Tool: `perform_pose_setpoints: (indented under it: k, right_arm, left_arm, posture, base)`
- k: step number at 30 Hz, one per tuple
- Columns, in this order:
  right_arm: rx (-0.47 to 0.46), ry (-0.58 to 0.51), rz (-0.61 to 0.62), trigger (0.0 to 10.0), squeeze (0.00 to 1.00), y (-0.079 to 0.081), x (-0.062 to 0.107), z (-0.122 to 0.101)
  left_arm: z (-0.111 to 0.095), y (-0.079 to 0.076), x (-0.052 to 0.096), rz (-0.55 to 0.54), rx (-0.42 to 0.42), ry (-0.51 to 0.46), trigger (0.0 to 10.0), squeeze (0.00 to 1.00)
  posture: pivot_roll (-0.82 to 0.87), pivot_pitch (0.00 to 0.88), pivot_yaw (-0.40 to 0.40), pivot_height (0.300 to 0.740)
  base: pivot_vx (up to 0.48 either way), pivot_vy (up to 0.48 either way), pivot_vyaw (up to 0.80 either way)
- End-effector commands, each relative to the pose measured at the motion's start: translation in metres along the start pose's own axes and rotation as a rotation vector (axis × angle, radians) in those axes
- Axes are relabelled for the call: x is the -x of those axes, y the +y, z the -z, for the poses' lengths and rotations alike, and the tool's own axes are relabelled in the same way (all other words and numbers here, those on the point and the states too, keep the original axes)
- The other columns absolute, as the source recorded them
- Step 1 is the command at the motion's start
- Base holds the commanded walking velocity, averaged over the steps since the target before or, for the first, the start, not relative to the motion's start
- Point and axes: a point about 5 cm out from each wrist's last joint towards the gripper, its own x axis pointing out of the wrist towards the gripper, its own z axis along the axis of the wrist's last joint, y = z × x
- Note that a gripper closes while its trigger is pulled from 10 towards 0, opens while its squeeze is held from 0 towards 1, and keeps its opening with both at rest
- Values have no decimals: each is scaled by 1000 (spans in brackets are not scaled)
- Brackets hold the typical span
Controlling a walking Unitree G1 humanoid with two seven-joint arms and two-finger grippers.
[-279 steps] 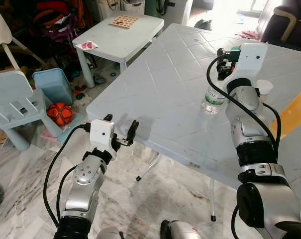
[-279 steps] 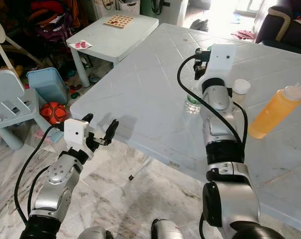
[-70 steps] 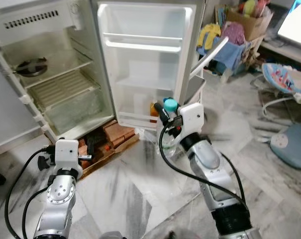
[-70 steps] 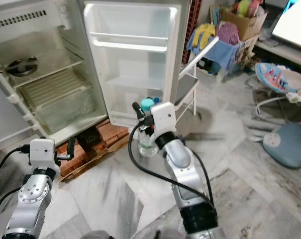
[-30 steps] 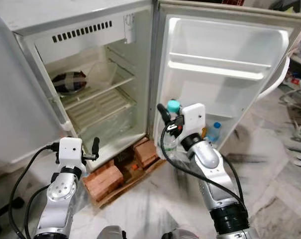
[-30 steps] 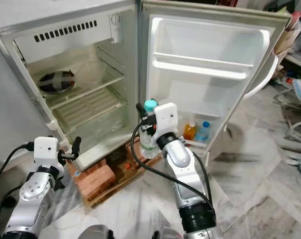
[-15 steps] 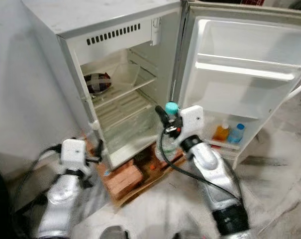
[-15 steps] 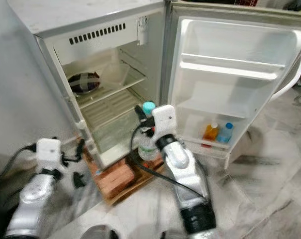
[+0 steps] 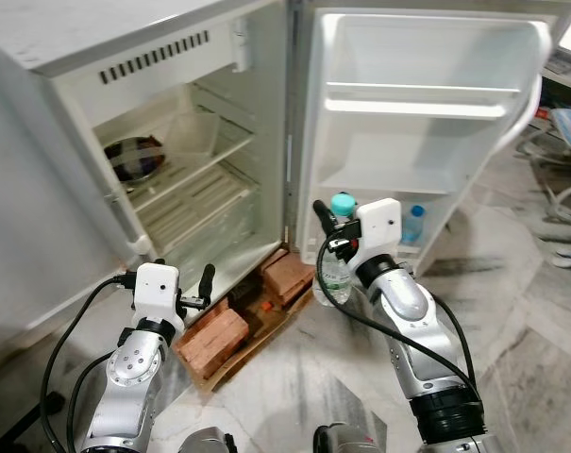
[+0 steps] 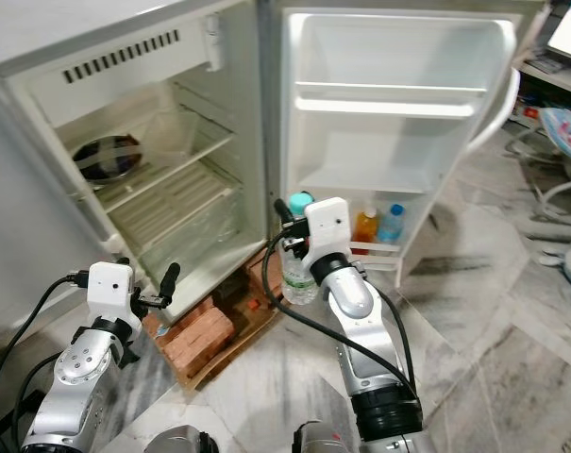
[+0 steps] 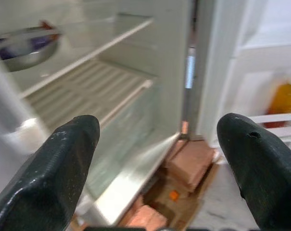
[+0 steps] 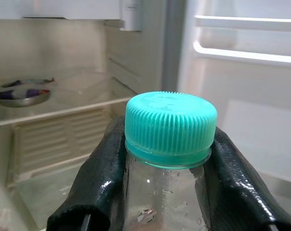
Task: Restocking fridge
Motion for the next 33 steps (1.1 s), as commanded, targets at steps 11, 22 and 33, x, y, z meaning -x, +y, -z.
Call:
perform_pose_setpoints:
  k: [11,22,33]
  right_arm:
    - [7,-19,-4,10000,0,4,-2,-5]
    - [8,-9,-20,10000,0,8,-5,-4]
    - [4,-9,-15,10000,0,7,-4,-3]
  left_arm:
    - [-8,-2,1,59,5,-25,10000,0]
    - [-8,-5,3,80,4,-29,10000,0]
    - [-8,-7,3,84,3,-30,10000,0]
  posture:
    - [92,80,19,740]
    - [98,78,12,740]
    - [92,79,10,740]
  base:
    - [0,0,-655]
    - [200,0,-51]
    - [343,0,-499]
